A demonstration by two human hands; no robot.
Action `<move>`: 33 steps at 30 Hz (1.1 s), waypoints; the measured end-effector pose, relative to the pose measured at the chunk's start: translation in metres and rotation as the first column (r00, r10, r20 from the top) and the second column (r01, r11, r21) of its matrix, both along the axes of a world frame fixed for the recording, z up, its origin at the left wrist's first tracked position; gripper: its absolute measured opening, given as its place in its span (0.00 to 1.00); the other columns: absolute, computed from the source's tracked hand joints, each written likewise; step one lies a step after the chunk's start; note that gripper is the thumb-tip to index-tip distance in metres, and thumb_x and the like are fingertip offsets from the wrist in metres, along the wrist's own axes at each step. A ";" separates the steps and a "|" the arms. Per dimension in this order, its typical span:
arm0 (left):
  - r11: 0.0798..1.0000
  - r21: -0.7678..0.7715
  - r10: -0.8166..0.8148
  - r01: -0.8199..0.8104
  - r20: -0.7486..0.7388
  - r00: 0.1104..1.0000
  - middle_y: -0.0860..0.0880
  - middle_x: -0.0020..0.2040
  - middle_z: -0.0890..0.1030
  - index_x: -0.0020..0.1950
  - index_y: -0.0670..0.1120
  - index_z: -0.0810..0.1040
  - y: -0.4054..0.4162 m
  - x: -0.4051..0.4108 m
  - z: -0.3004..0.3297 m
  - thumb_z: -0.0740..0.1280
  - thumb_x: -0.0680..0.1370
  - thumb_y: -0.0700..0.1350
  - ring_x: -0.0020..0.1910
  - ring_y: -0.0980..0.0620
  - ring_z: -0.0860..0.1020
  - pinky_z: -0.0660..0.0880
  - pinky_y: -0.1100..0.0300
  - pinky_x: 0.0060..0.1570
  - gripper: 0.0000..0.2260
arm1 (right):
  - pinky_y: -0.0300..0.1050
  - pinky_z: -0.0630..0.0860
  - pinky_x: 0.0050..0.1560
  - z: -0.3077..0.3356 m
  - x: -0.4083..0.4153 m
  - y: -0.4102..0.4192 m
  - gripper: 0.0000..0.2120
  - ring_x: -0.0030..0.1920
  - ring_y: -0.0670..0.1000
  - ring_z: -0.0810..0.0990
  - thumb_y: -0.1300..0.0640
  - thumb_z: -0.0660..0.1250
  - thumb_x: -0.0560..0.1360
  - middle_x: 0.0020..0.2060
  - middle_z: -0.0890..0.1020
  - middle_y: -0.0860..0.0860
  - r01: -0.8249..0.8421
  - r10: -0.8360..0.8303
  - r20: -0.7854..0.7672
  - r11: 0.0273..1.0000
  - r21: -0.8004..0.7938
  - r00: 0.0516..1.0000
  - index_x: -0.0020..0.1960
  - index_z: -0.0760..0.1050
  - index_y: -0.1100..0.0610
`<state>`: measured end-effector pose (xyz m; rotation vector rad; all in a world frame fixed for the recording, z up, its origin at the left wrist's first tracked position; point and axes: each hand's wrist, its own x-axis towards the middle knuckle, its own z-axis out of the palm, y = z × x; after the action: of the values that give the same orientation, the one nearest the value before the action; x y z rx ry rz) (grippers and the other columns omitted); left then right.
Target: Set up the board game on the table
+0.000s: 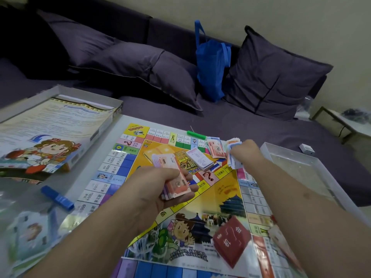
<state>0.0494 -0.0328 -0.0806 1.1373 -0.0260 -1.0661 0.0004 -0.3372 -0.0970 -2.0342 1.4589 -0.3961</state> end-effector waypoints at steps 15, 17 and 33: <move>0.998 -0.005 -0.067 0.069 0.193 0.979 0.37 0.49 0.87 0.58 0.36 0.82 0.072 -0.068 0.022 0.75 0.76 0.38 0.44 0.40 0.87 0.86 0.46 0.42 0.12 | 0.65 0.85 0.50 0.056 -0.131 0.251 0.06 0.50 0.61 0.86 0.57 0.68 0.83 0.46 0.88 0.53 -0.445 0.267 0.544 0.867 0.224 0.796 0.54 0.84 0.50; 0.996 -0.002 -0.084 0.086 0.193 0.978 0.36 0.50 0.87 0.59 0.36 0.83 0.087 -0.075 0.025 0.76 0.74 0.41 0.45 0.41 0.87 0.86 0.46 0.44 0.15 | 0.65 0.85 0.50 0.053 -0.137 0.266 0.06 0.50 0.60 0.86 0.57 0.68 0.83 0.46 0.88 0.52 -0.428 0.246 0.553 0.874 0.229 0.796 0.54 0.84 0.49; 0.988 0.097 -0.144 0.122 0.271 0.952 0.39 0.52 0.88 0.62 0.38 0.79 0.176 -0.094 0.026 0.69 0.81 0.38 0.51 0.41 0.87 0.84 0.42 0.55 0.10 | 0.50 0.85 0.41 0.045 -0.151 0.330 0.06 0.45 0.49 0.85 0.57 0.68 0.83 0.42 0.86 0.46 -0.423 0.284 0.500 0.887 0.187 0.818 0.50 0.82 0.48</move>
<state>-0.0445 0.1428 -0.0546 1.3666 -0.2884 -1.0256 -0.1511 -0.0069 -0.0523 -1.7639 0.7690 -0.4378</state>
